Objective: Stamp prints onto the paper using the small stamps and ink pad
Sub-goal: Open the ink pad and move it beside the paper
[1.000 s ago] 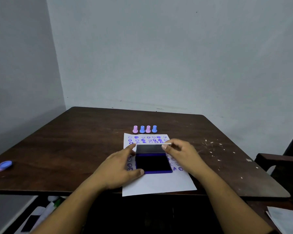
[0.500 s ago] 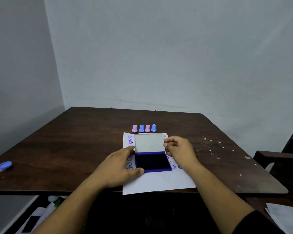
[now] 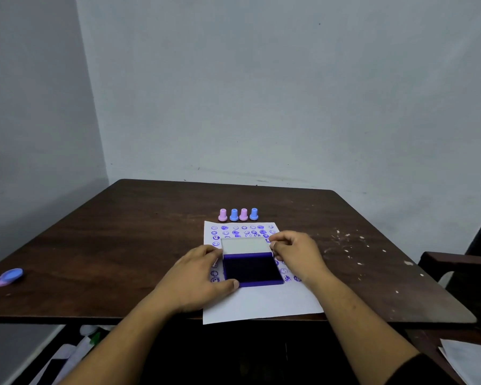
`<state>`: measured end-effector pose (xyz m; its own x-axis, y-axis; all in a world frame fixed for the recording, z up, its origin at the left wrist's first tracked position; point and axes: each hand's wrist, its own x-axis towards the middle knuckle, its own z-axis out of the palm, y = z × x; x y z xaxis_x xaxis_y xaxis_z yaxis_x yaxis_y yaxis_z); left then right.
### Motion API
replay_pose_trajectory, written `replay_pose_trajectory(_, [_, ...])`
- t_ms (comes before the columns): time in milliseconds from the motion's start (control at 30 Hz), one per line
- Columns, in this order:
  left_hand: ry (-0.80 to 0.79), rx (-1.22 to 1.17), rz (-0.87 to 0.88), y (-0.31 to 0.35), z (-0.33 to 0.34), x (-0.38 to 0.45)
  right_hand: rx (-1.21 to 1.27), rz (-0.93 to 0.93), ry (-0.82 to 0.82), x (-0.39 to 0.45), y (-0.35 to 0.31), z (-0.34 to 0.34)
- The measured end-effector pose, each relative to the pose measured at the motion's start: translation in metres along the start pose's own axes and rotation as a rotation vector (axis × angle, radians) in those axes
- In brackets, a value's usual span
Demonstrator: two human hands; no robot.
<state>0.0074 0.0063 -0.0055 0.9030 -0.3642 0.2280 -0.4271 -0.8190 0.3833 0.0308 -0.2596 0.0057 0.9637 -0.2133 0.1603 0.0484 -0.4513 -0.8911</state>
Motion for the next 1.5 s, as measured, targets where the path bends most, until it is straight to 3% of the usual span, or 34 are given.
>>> replay_pose_trajectory(400, [0.056,0.072,-0.01,0.001,0.002,-0.005,-0.048,-0.04,-0.064,-0.014,-0.005,-0.003])
replay_pose_trajectory(600, [-0.003,0.134,-0.016,-0.001,0.0,-0.008,-0.217,-0.214,-0.383,-0.03,0.004,-0.01])
replay_pose_trajectory(800, [-0.059,0.166,0.021,-0.01,-0.007,-0.016,-0.355,-0.231,-0.49,-0.024,-0.005,-0.015])
replay_pose_trajectory(1000, [-0.067,0.18,0.028,-0.013,-0.008,-0.019,-0.381,-0.274,-0.48,-0.022,-0.005,-0.031])
replay_pose_trajectory(1500, [-0.062,0.153,0.01,-0.016,-0.005,-0.02,-0.337,-0.12,-0.33,-0.024,0.039,-0.112])
